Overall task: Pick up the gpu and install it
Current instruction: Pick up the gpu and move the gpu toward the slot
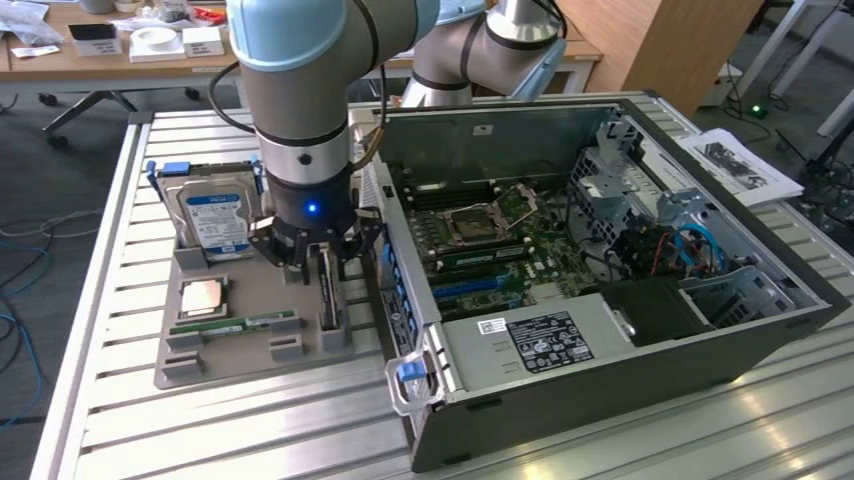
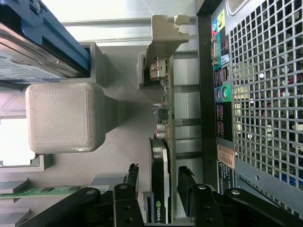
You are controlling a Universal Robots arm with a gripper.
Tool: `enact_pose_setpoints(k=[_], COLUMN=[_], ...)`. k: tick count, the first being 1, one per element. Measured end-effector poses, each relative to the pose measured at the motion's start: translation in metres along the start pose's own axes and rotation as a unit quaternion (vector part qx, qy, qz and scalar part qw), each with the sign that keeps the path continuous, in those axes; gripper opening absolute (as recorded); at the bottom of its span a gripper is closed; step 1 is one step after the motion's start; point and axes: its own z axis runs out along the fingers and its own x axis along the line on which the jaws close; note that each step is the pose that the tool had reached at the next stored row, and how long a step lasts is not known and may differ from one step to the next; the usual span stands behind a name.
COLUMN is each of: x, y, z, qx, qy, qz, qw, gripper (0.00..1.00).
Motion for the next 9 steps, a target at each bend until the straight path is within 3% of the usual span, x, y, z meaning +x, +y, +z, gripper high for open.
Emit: enact_pose_setpoints(k=[8, 9], x=[-0.0001, 0.0000], y=[0.0000, 0.0001], z=[0.0000, 0.0001], qx=[0.0000, 0.0000], qy=[0.0000, 0.0000], qz=[0.000, 0.000], qw=[1.0000, 1.0000], gripper=[0.45, 0.38])
